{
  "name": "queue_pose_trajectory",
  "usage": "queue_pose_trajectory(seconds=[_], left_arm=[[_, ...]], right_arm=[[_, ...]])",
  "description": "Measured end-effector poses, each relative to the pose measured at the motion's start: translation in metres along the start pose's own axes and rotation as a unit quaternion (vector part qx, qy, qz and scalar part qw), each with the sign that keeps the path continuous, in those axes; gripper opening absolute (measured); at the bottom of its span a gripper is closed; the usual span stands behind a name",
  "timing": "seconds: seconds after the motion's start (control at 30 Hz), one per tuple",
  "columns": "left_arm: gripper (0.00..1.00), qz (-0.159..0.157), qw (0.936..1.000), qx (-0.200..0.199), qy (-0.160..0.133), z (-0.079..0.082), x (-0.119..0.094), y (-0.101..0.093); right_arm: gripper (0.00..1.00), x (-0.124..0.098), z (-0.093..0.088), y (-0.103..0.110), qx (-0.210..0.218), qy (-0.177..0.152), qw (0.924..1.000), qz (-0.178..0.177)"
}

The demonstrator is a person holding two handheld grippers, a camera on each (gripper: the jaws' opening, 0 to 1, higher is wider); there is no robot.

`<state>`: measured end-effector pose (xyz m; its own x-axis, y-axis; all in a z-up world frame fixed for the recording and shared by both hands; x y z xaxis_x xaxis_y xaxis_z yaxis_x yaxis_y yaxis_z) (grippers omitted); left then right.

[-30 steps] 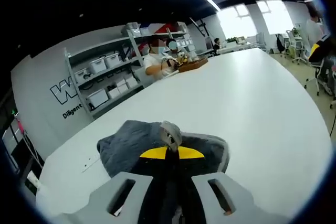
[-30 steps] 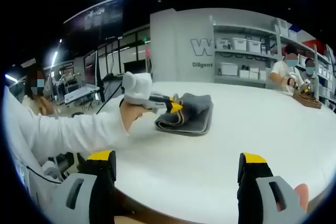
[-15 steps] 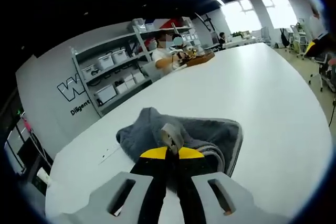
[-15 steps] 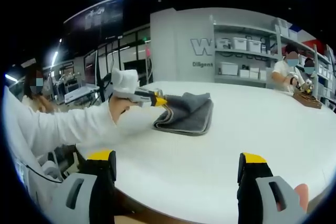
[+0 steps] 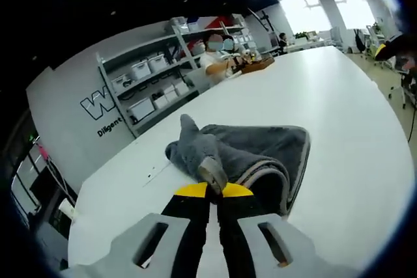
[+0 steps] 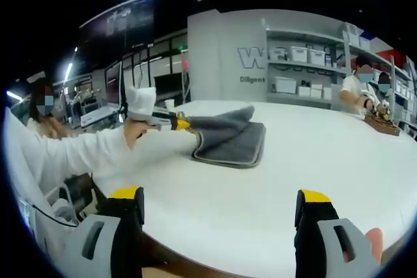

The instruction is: Open the folded towel by lifting each exposed corner and separating the folded layers until the towel lies flat within the target outline without major curled edges

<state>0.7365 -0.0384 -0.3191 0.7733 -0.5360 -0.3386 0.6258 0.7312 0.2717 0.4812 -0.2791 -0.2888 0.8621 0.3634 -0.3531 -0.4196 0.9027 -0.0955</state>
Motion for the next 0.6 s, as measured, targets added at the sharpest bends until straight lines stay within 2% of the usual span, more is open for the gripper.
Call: queue_pose_trajectory(seconds=[0.33,0.6], left_arm=[[0.04,0.036,0.9987,0.007,0.036,-0.036,-0.024,0.033],[0.04,0.051,0.9969,0.006,0.059,-0.061,-0.037,0.045]], right_arm=[[0.96,0.002,0.000,0.002,-0.002,0.001,1.0000,0.002],[0.96,0.004,-0.002,0.004,-0.003,0.005,1.0000,0.006]])
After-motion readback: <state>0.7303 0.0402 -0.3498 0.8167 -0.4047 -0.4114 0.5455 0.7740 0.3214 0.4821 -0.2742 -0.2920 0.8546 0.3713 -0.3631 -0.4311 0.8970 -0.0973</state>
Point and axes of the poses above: the point that each gripper's makers call its tool centre point, and the gripper's own axes: x roughly forward along the fingers, y roughly to its left, z roughly out of its top, the point moved 4 cm from there along -x, roughly backward along the fingers, and after that the axes turned 9 degrees about -x, right-handed, at the moved point
